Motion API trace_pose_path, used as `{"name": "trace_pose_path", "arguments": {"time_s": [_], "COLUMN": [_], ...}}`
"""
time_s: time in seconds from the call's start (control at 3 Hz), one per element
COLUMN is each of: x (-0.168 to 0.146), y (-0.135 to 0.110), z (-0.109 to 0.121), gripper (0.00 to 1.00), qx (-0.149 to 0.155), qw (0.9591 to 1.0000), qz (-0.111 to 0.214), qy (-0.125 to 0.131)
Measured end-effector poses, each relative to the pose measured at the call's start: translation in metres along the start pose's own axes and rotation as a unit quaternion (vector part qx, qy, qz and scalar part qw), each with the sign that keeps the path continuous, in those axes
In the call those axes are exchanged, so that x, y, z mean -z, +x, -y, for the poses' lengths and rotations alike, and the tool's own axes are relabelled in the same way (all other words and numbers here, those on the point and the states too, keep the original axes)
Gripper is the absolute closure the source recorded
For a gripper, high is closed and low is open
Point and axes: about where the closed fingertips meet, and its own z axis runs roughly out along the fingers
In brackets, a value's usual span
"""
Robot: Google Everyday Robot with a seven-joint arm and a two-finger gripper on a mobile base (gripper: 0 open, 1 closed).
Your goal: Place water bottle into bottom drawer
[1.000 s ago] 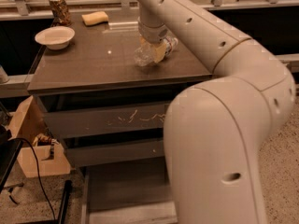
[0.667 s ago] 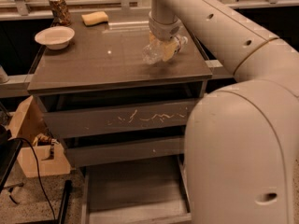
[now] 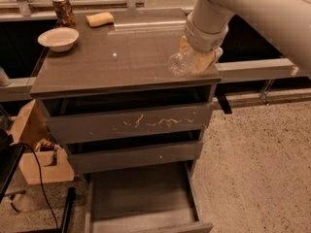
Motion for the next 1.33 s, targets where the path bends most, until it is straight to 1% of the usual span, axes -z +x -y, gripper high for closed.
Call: {"name": "trace_pose_path", "arguments": {"time_s": [0.33,0.67,1.0,1.33], "x": [0.000,0.006,0.017,0.022], "y": [0.000,0.004,0.008,0.011], "z": [0.000,-0.011,-0.032,-0.060], "gripper": [1.00,1.00,1.00,1.00], "qx": [0.000,-0.010,-0.028,-0.064], "qw": [1.0000,0.9995,0.9989,0.9973], "qz": [0.000,-0.023,-0.026,-0.014], "qy": [0.000,-0.018,-0.027,-0.032]}}
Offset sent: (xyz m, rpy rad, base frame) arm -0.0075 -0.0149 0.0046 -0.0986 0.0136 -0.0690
